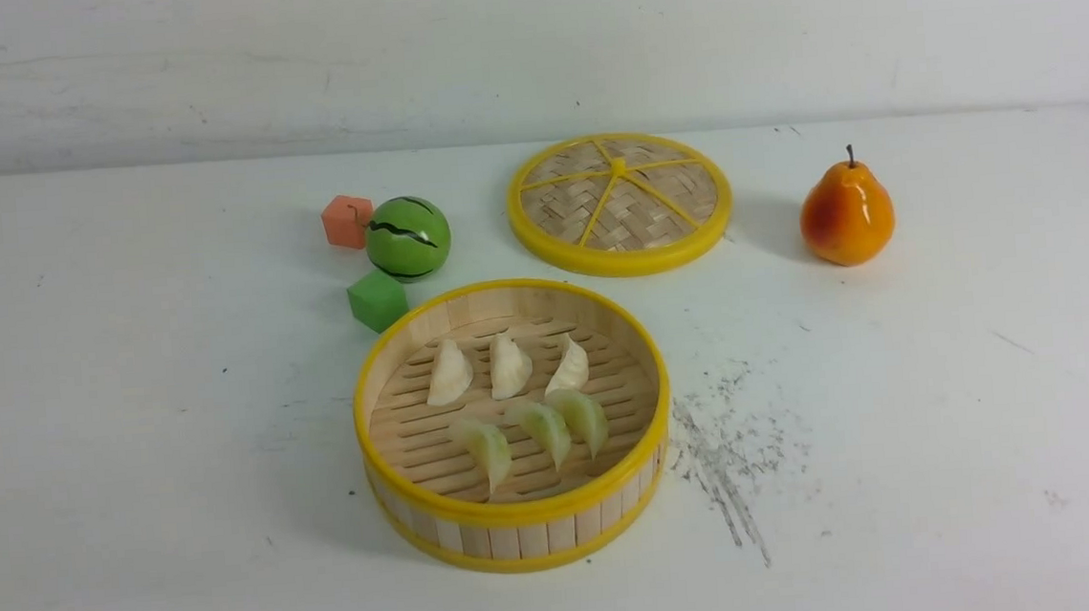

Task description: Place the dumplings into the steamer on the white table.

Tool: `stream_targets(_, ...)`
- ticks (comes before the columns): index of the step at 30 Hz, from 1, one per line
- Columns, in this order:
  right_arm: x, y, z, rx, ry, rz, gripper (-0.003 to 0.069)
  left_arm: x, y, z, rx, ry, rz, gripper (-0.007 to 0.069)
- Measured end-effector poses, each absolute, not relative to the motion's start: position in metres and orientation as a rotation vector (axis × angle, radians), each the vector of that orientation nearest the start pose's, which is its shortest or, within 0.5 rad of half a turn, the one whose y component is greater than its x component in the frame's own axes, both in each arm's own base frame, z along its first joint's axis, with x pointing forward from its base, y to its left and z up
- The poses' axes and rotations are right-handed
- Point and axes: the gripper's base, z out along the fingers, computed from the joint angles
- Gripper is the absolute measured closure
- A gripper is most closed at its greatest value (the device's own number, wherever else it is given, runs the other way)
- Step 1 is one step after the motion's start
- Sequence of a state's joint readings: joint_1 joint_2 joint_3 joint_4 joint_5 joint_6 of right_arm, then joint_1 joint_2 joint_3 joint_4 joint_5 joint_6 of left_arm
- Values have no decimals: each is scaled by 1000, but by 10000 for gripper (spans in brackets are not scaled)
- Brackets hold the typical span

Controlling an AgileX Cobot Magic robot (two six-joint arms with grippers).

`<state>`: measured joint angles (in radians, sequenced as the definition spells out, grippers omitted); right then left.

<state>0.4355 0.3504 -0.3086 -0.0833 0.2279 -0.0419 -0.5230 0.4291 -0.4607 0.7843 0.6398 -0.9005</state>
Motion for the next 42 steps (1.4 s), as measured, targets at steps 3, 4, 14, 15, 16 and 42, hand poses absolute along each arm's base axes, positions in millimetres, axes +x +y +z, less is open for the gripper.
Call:
stream_targets(3, 81, 37, 255, -471, 1666, 221, 672, 91, -8, 298, -4, 1902, -86, 456)
stream_targets(4, 81, 37, 246, -468, 1665, 229, 670, 91, -8, 298, -4, 1902, -86, 455)
stream_targets(14, 79, 37, 211, -509, 1703, 208, 664, 91, -8, 298, -4, 1902, -86, 449)
stream_targets(15, 79, 37, 207, -525, 1701, 197, 663, 91, -8, 298, -4, 1902, -86, 449)
stream_targets(16, 78, 36, 204, -530, 1686, 195, 662, 91, -8, 298, -4, 1902, -86, 449)
stream_targets(42, 55, 4, 182, -56, 1756, 55, 657, 91, -8, 298, -4, 1903, -85, 431)
